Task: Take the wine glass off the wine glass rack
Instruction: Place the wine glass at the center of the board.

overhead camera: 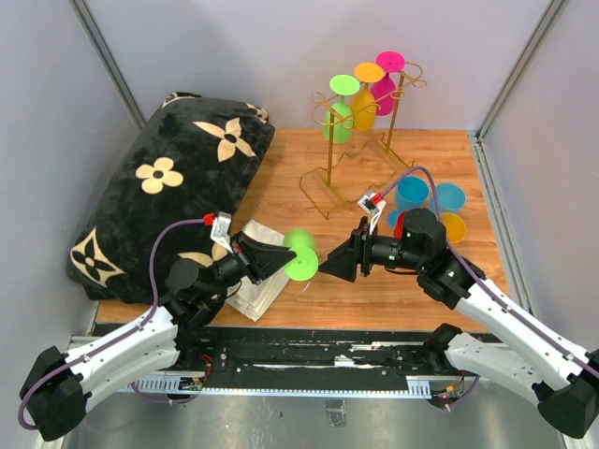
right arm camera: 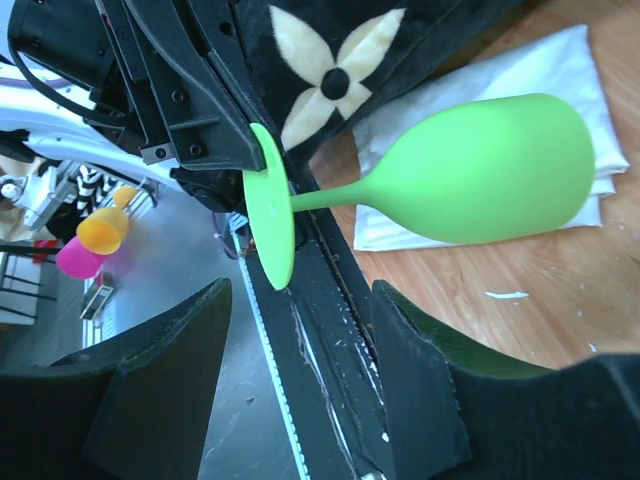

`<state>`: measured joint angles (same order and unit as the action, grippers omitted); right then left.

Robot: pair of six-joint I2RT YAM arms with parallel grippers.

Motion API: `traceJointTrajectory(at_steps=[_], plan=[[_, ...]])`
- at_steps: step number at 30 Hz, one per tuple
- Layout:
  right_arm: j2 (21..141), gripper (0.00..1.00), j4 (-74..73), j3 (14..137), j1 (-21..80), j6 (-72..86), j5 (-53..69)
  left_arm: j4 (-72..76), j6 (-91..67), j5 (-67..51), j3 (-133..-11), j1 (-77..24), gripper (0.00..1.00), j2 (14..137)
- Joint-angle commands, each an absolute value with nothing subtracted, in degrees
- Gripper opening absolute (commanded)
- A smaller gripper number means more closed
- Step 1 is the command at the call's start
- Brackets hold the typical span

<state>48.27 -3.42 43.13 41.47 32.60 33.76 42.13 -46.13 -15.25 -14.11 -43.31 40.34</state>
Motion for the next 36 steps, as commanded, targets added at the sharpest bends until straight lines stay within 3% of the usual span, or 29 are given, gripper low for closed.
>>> traceJointTrajectory(at_steps=[1,9,11,17,19,22,24,32,36], plan=[[49.42,0.57,1.75,43.23,41.11,34.91,39.61,49.35,-47.04,-19.04,-14.33,-43.92,0.02,40.01],[51.28,0.41,3.13,43.54,41.66,35.53,41.22,50.18,-45.40,-20.26,-16.82,-46.60,0.06,43.92],[51.05,0.28,4.04,42.97,41.66,35.83,40.86,50.19,-45.23,-20.26,-17.13,-47.20,0.05,44.48],[49.83,0.01,4.98,42.18,41.66,36.00,40.99,48.74,-44.97,-18.35,-16.52,-47.97,0.12,43.29],[49.12,0.01,5.37,42.09,41.66,35.72,41.17,47.20,-44.36,-18.76,-16.67,-48.06,0.22,42.70],[47.17,0.01,5.98,41.69,41.62,34.24,40.04,43.59,-43.68,-19.48,-17.17,-48.21,0.44,42.30],[45.40,0.01,5.58,41.42,41.66,32.39,38.39,41.21,-43.43,-19.81,-17.31,-48.66,0.51,42.04],[41.35,0.01,3.94,41.20,41.66,27.53,37.74,38.21,-46.34,-16.54,-16.88,-52.00,0.51,43.03],[40.92,0.01,4.76,41.10,41.66,27.47,40.14,45.72,-50.41,-14.43,-15.80,-53.83,0.49,45.12]])
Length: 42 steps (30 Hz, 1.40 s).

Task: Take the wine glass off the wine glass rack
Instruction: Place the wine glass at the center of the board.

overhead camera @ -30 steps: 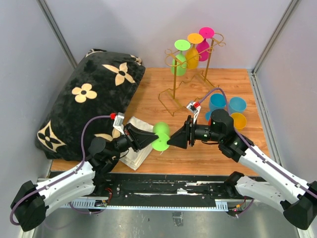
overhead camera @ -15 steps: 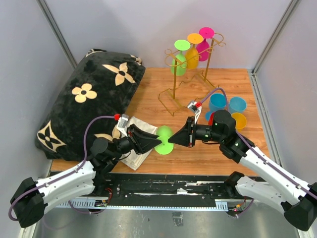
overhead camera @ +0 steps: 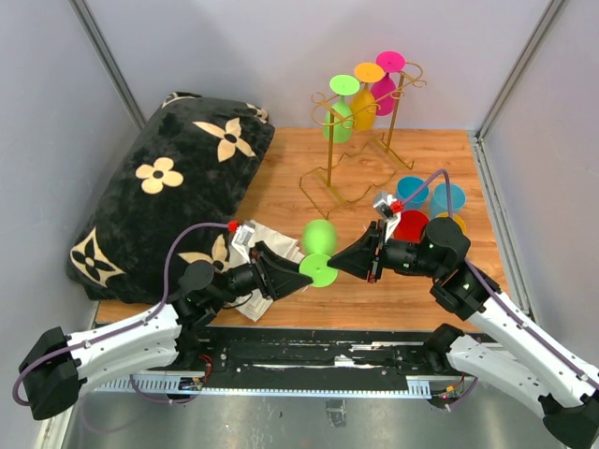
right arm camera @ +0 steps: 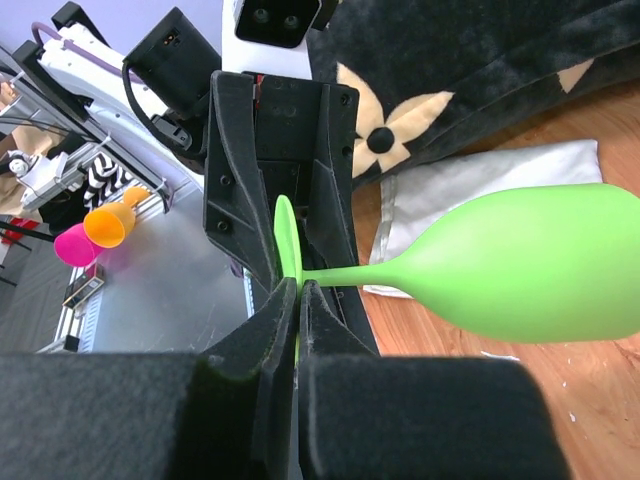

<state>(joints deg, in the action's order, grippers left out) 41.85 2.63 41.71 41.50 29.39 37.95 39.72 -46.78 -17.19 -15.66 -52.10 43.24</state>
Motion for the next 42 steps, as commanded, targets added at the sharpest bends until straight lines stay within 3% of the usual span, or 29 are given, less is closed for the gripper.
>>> traceJointTrajectory(at_steps=[1,5,8,12,14,16,19,27,29,31,34,38,42], plan=[[40.89,0.01,4.97,41.13,41.66,27.36,40.50,47.42,-50.86,-15.06,-16.09,-54.32,0.49,46.25],[40.65,0.01,5.28,41.09,41.66,27.09,42.43,48.78,-49.93,-15.81,-18.70,-56.55,0.38,50.75],[39.63,0.01,3.73,41.38,41.69,25.91,41.63,49.57,-49.17,-14.43,-18.69,-57.36,0.18,51.20],[37.27,0.03,1.55,41.46,41.65,23.62,39.90,48.74,-46.99,-14.26,-18.56,-57.38,0.02,49.73],[36.28,0.25,-0.61,42.15,41.65,21.58,38.78,47.96,-45.13,-15.06,-18.96,-57.50,0.00,49.13],[35.27,0.36,-6.35,43.82,41.65,18.60,35.26,45.71,-42.68,-15.72,-19.61,-58.00,0.01,48.74],[33.52,0.34,-14.39,46.85,41.66,14.71,24.57,39.91,-38.42,-13.50,-20.34,-59.50,0.00,47.58],[31.51,0.40,-24.50,49.72,41.57,14.45,2.37,29.63,-21.30,-5.04,-19.15,-71.08,0.00,47.85],[31.81,0.46,-25.38,49.87,41.50,14.72,0.48,27.91,-17.19,-2.37,-19.53,-74.51,0.00,49.43],[32.38,0.64,-26.01,50.17,41.17,15.68,0.32,27.26,-12.21,-1.07,-19.90,-78.30,0.00,51.01],[34.12,0.82,-27.16,50.88,39.45,16.57,2.37,27.87,-4.20,1.17,-20.57,-82.46,0.00,53.37],[37.01,0.92,-27.94,51.46,32.91,17.99,13.21,28.52,2.60,2.12,-21.24,-83.77,0.00,55.52],[40.12,0.95,-24.03,50.14,22.98,19.93,34.81,26.51,11.08,5.09,-22.13,-84.31,0.01,56.07]])
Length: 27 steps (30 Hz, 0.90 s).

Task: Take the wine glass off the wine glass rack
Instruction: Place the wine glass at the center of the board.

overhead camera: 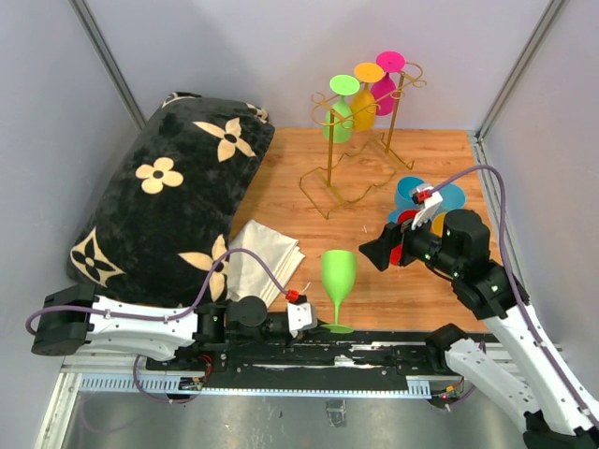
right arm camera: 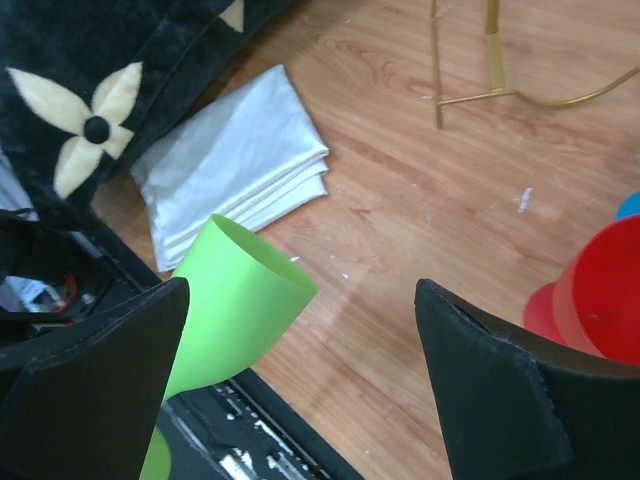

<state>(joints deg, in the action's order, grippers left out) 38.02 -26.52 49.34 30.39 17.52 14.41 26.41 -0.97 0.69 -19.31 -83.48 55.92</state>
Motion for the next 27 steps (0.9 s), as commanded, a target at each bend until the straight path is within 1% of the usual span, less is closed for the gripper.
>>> traceJointTrajectory(at_steps=[1,4,7,11,18,21,24,27], plan=[[41.29,0.96,-23.08,49.87,21.04,21.15,40.10,25.67,13.00,5.58,-22.27,-84.33,0.00,56.07],[45.16,0.97,-22.28,50.51,19.00,20.97,51.87,23.96,17.43,5.81,-21.88,-84.37,0.00,55.34],[47.69,0.97,-21.41,51.26,18.99,20.27,58.31,22.67,21.61,3.13,-20.72,-84.37,0.01,54.12],[49.21,0.95,-20.87,52.01,19.03,18.43,56.45,20.09,25.73,1.64,-19.17,-84.37,0.01,52.75],[54.50,0.91,-20.46,55.45,19.46,16.16,61.55,18.62,27.93,1.68,-18.87,-84.35,0.00,51.01],[56.85,0.87,-21.93,56.49,20.90,15.16,62.09,18.63,28.04,2.03,-18.72,-84.37,0.00,50.80],[59.55,0.80,-26.96,58.54,23.50,12.08,61.84,18.08,28.08,3.10,-18.81,-84.37,0.00,50.72],[61.04,0.71,-31.31,59.82,26.12,10.00,60.04,17.84,28.57,4.48,-18.69,-84.37,0.01,50.39]])
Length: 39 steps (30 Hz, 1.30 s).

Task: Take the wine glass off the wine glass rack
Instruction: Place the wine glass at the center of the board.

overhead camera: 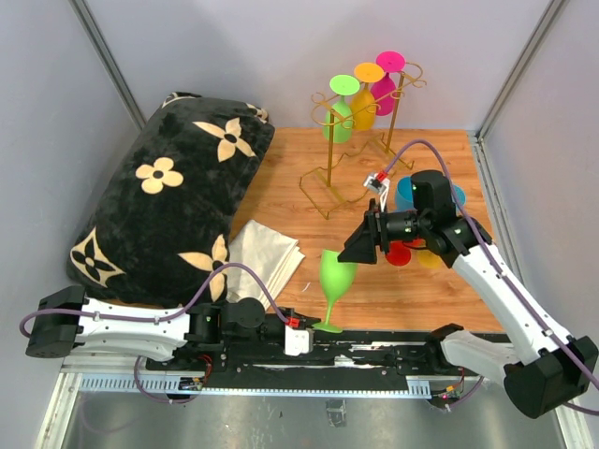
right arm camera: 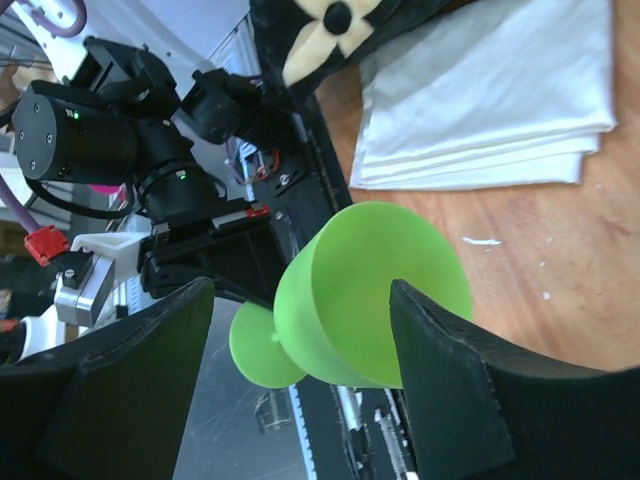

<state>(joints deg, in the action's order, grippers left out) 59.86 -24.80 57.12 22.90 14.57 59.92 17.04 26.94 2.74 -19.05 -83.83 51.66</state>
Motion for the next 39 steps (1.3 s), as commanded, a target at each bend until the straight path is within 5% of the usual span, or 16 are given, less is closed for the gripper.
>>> traceJointTrajectory(at_steps=[1,11,16,27,39], plan=[[61.22,0.69,-32.18,59.98,26.82,9.38,59.92,17.72,28.80,5.11,-18.68,-84.37,0.01,50.29],[61.47,0.39,-34.37,61.25,29.17,8.23,64.18,15.45,29.62,8.30,-18.28,-84.37,0.01,48.75],[62.47,0.38,-36.96,61.78,32.70,5.69,64.40,14.58,29.05,10.13,-17.85,-84.37,0.01,47.58],[58.43,0.01,-36.66,61.98,35.00,3.77,62.93,13.55,27.11,12.81,-17.64,-84.37,0.02,46.85],[52.92,0.01,-32.98,59.97,35.19,4.96,55.62,17.73,23.03,9.69,-17.96,-84.37,0.47,47.67]])
